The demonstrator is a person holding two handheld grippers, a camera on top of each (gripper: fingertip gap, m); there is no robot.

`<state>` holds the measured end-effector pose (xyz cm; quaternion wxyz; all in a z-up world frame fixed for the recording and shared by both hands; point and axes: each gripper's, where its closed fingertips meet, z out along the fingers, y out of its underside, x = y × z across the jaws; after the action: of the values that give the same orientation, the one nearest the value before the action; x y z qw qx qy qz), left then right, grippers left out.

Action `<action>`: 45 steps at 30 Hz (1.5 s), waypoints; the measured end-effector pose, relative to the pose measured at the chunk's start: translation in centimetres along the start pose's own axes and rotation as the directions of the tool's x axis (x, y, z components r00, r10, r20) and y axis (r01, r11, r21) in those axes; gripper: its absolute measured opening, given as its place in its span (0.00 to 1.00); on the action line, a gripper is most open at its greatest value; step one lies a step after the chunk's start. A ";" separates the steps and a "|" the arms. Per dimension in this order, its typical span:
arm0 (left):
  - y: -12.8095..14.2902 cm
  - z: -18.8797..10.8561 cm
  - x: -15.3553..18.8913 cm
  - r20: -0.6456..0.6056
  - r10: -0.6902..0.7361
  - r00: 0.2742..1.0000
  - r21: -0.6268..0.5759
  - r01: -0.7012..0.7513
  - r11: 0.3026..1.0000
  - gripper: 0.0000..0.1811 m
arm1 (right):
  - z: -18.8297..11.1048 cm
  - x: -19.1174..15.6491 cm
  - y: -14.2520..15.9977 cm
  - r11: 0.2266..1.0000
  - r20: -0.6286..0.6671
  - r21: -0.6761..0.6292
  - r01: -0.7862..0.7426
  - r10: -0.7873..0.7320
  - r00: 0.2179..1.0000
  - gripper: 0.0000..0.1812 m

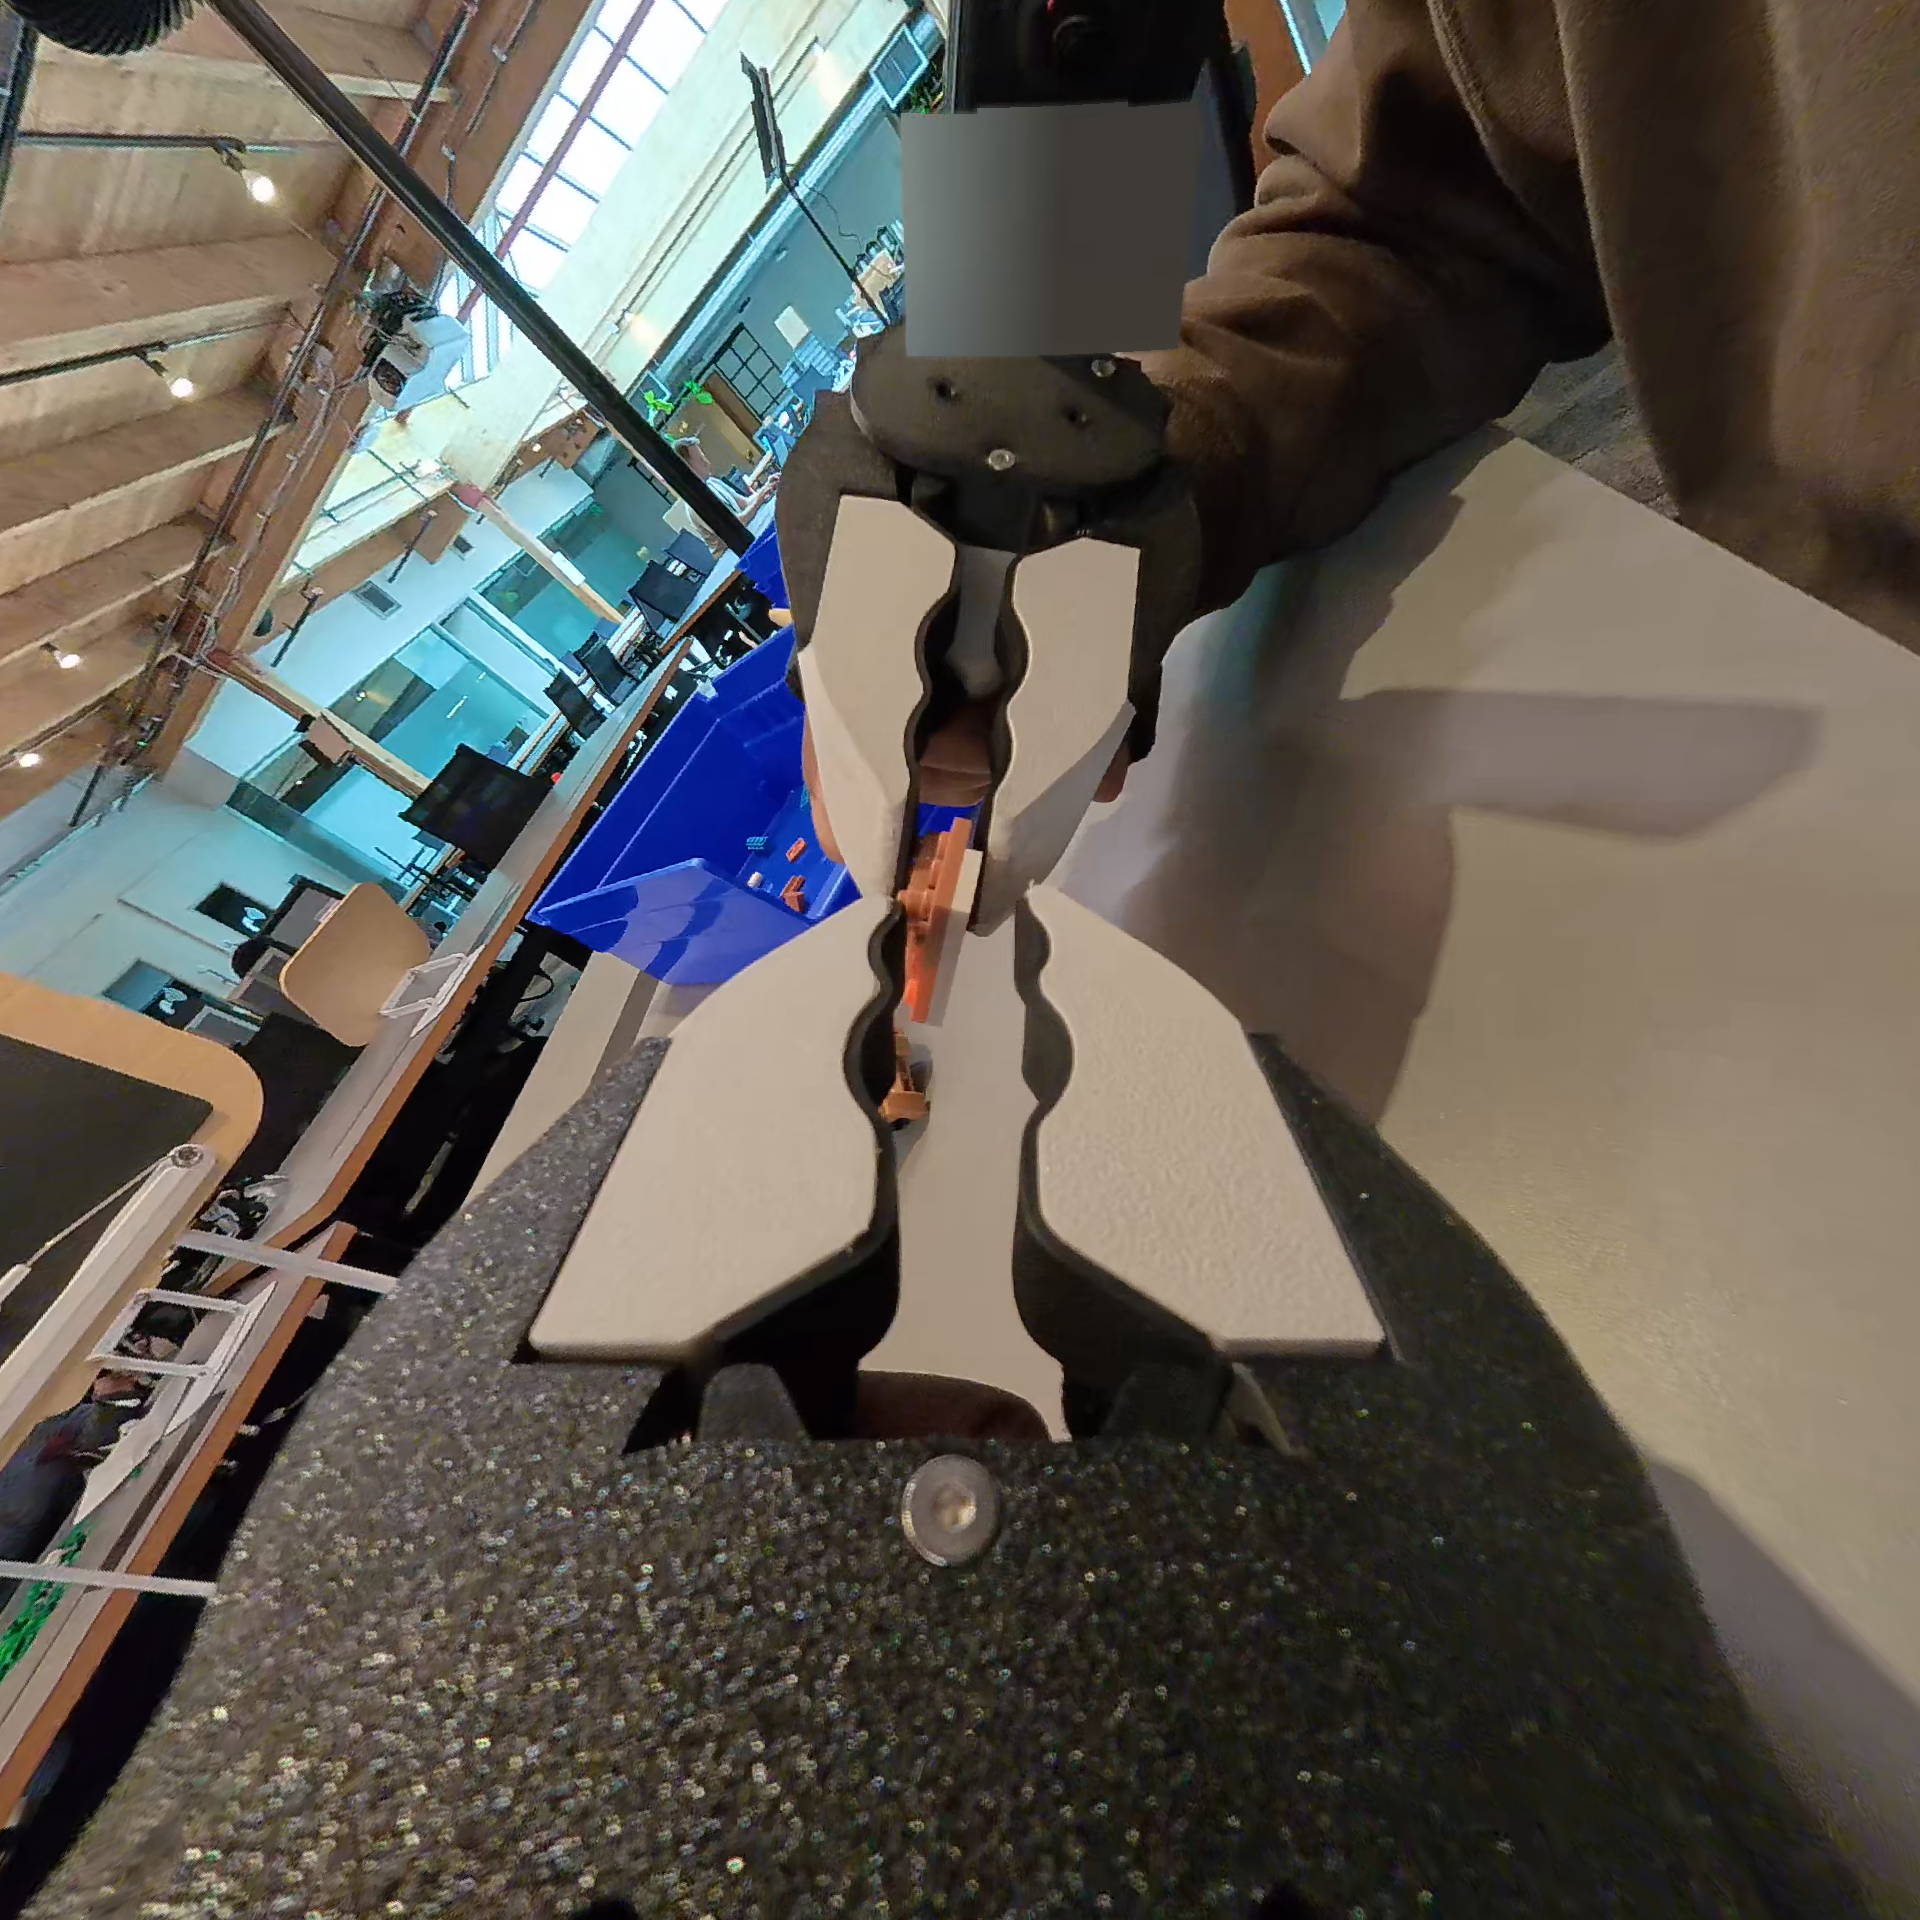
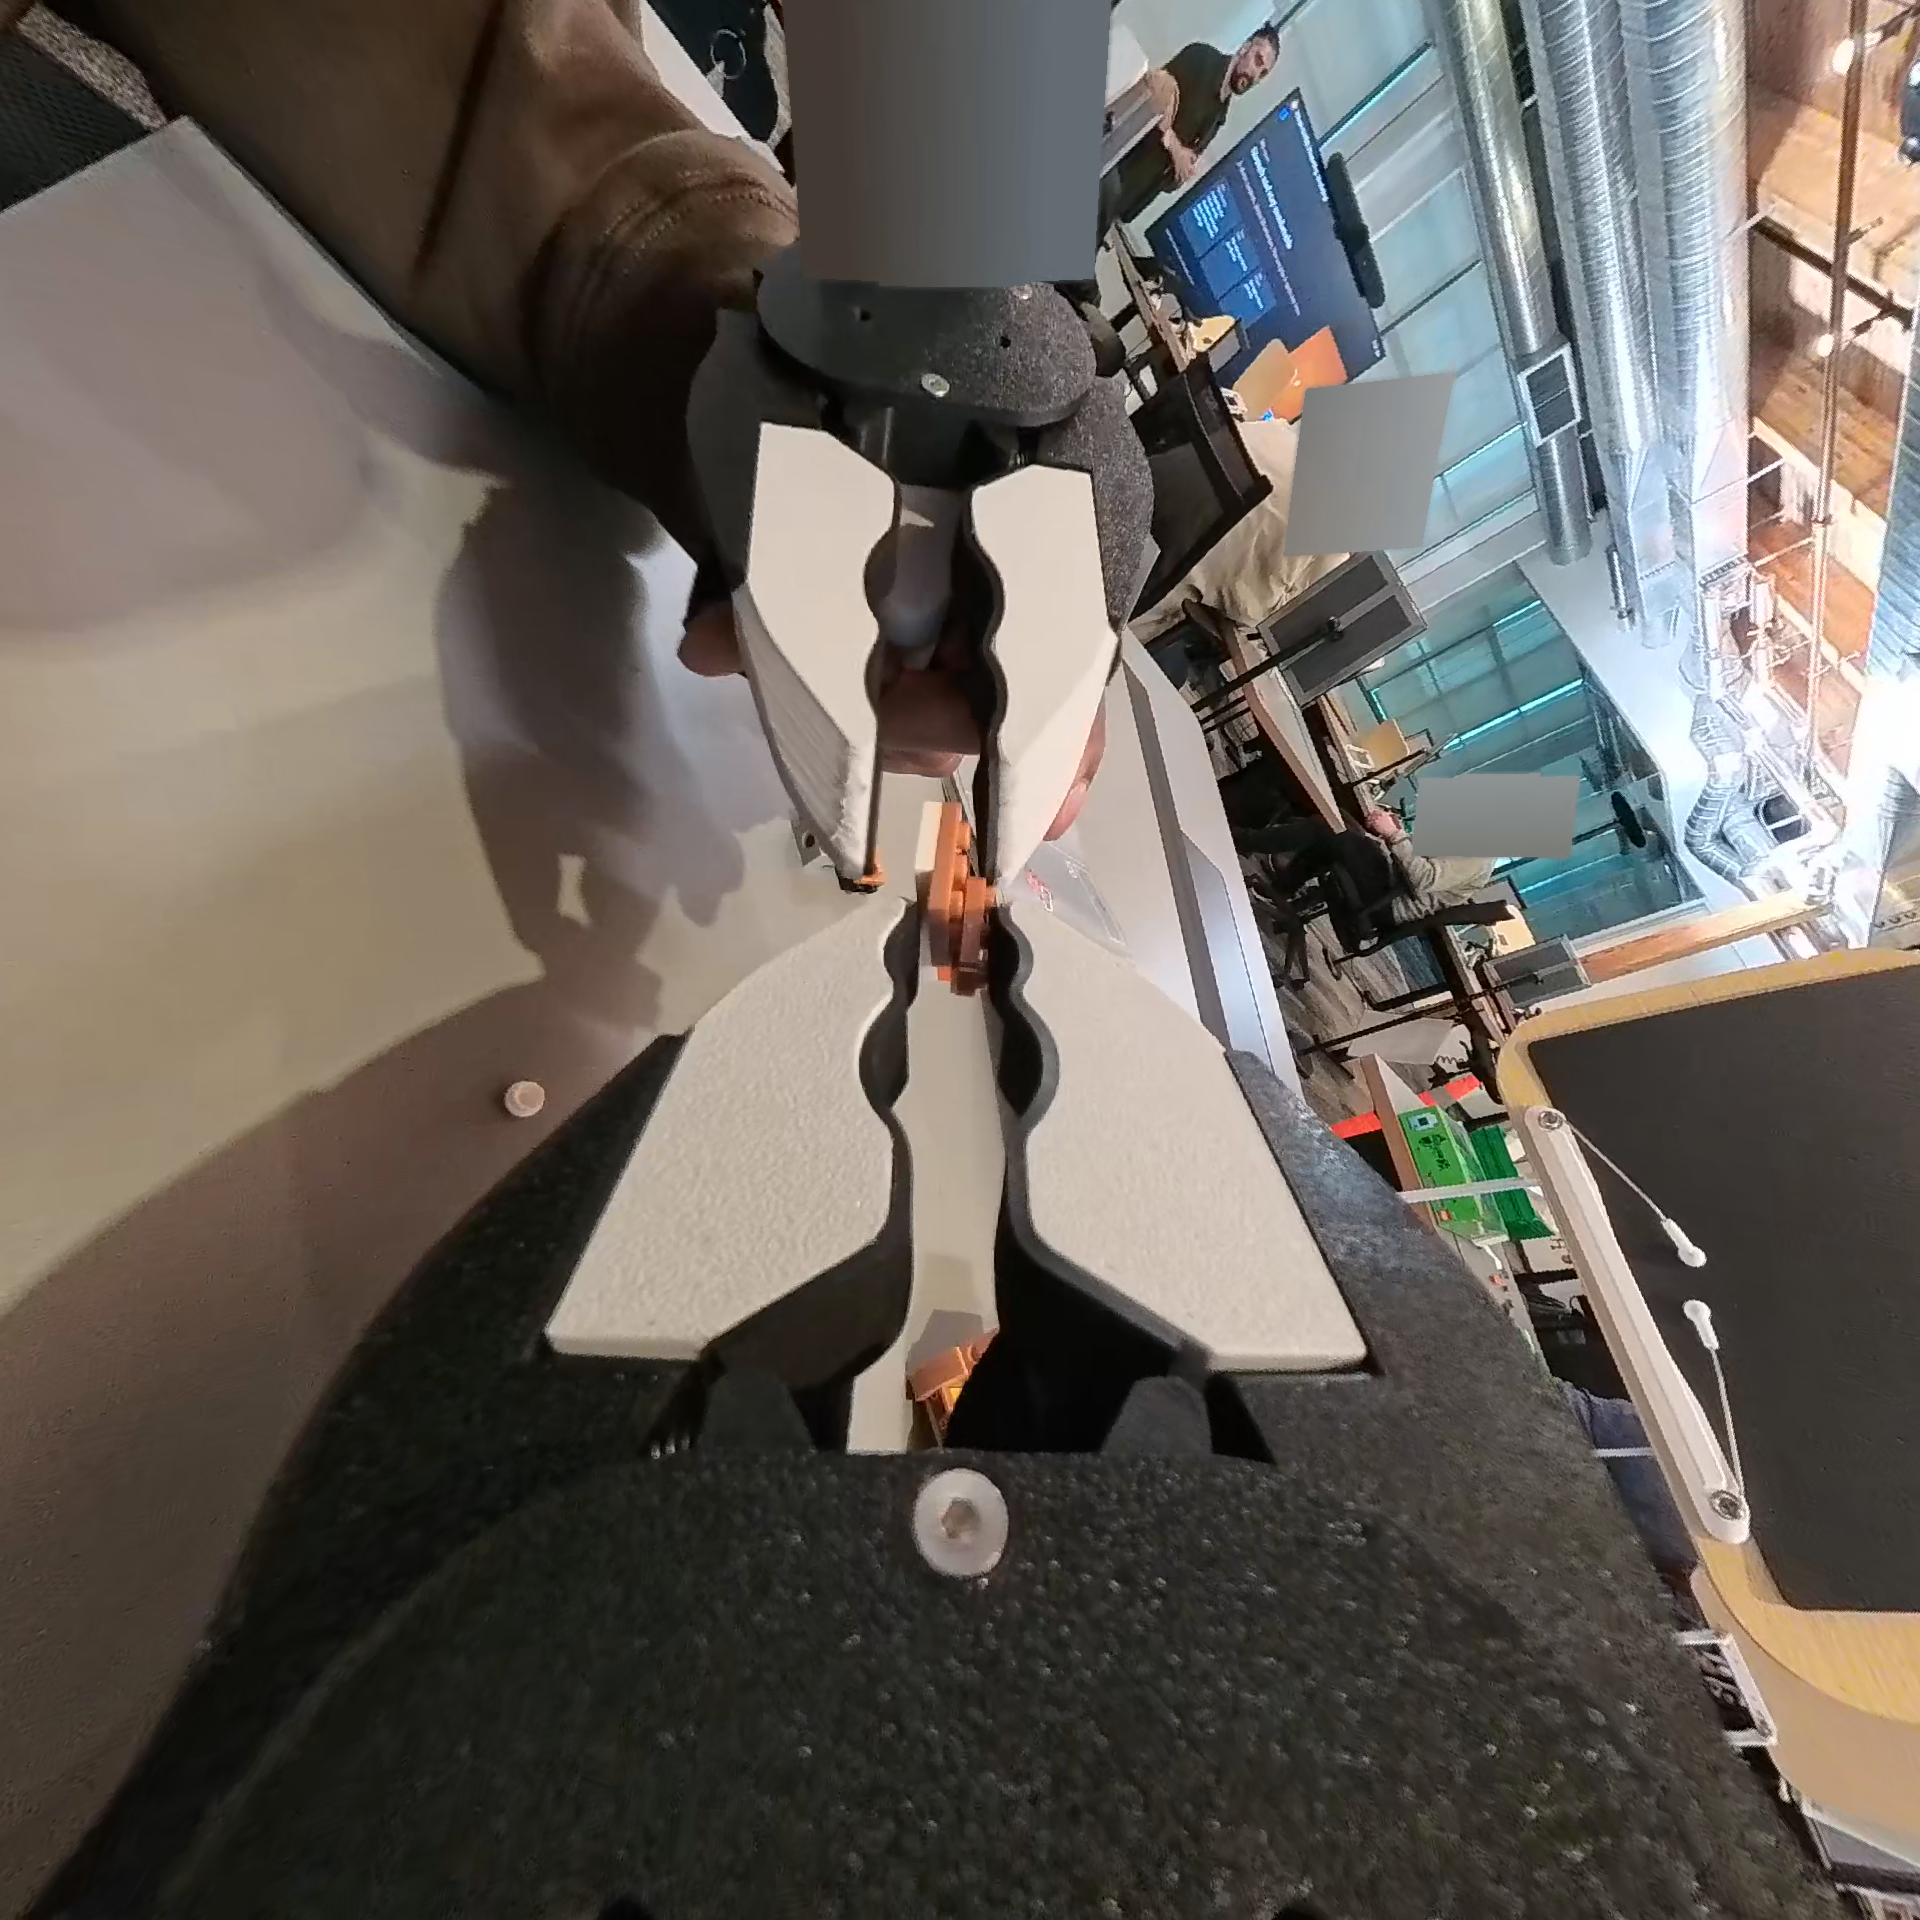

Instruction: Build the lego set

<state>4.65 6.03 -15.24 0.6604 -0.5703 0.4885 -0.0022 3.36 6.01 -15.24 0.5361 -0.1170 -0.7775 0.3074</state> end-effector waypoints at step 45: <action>-0.4 -0.1 -0.3 -0.036 -0.205 0.978 0.071 0.207 0.976 0.19 | -0.1 -0.1 -0.1 0.981 -0.090 -0.017 0.191 -0.192 0.977 0.06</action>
<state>4.67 5.97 -14.70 0.6705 -0.5927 0.4356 -0.0968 3.46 5.93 -15.24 0.5976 -0.0576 -0.7610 0.2456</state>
